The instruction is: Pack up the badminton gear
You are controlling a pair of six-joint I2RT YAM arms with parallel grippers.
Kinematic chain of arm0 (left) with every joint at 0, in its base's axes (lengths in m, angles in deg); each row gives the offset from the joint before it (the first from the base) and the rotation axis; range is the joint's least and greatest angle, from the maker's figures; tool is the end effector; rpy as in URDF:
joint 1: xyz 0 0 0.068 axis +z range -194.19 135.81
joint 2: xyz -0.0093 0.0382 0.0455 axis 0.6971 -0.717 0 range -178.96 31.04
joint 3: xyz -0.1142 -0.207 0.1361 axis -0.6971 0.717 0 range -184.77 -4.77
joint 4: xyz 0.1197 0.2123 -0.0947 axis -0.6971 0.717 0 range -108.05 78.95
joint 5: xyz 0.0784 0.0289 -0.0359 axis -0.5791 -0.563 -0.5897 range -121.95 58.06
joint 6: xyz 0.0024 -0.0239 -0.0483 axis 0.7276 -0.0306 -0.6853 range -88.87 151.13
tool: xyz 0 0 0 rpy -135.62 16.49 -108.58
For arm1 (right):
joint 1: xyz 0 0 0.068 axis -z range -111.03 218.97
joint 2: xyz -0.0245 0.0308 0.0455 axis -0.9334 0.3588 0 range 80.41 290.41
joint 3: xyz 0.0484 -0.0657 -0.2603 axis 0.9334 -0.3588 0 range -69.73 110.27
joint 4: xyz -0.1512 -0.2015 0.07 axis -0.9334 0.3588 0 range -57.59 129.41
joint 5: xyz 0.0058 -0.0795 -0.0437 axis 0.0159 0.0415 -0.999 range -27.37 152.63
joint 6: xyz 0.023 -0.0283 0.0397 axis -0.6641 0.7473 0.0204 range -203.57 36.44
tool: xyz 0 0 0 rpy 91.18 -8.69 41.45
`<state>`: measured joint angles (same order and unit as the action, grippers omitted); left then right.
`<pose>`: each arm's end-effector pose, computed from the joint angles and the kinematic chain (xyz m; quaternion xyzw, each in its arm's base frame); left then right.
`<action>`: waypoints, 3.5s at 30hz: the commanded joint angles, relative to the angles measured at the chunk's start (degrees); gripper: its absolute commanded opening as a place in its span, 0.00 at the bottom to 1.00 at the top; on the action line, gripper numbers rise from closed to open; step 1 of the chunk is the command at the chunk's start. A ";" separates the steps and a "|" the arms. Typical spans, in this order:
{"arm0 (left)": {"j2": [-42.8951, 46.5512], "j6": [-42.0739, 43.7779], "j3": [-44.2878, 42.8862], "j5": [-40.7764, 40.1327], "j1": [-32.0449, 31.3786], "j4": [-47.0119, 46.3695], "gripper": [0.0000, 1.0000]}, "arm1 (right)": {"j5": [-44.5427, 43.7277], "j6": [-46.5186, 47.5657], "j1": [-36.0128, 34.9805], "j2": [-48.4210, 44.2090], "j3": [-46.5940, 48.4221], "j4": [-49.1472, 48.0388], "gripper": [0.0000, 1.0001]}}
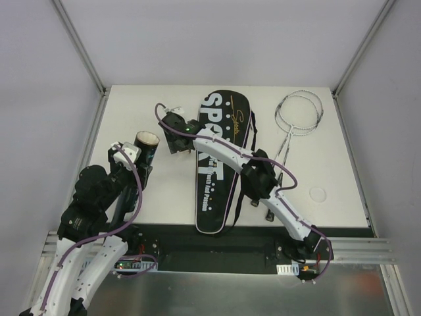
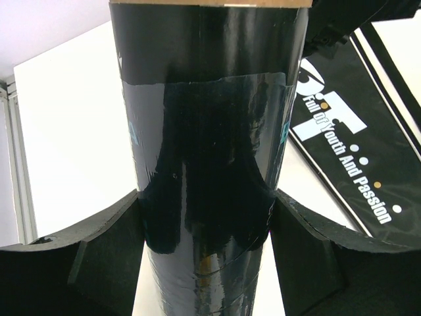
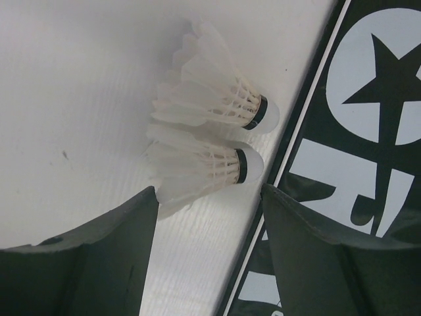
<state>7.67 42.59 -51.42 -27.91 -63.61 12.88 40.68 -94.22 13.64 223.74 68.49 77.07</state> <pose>0.0817 -0.0315 0.3555 0.2226 0.7189 -0.0721 0.6545 0.3238 0.4450 0.2273 -0.2899 0.8775 0.0339 0.3805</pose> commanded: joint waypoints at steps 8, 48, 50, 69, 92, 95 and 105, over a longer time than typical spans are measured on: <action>1.14 -2.85 -0.63 1.06 0.08 0.88 0.00 | -6.35 3.97 -0.66 0.38 0.58 -0.54 0.39; -10.90 14.73 -2.56 38.77 0.08 -2.11 0.00 | 69.42 -3.93 14.29 -57.90 -39.60 -8.28 0.01; -10.99 14.64 -2.83 38.95 0.08 -2.11 0.00 | 68.37 -4.02 12.89 -56.76 -37.86 -8.19 0.01; -9.76 13.59 -3.09 38.33 0.08 -2.20 0.00 | 59.31 3.36 10.42 -49.11 -29.67 4.29 0.50; -6.69 4.10 -1.69 26.04 0.08 -10.02 0.00 | 48.40 0.46 1.01 -36.70 -14.81 4.39 0.75; -5.28 2.52 -0.46 20.42 0.08 -9.93 0.00 | 51.22 -1.20 3.03 -40.56 -17.44 -0.34 0.80; -4.22 0.66 -0.45 4.50 0.08 -9.32 0.00 | 39.75 -5.85 9.71 -50.87 -30.44 -15.21 0.91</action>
<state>3.56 44.54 -50.99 -15.98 -63.63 7.49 88.43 -96.45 22.14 177.20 41.67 70.54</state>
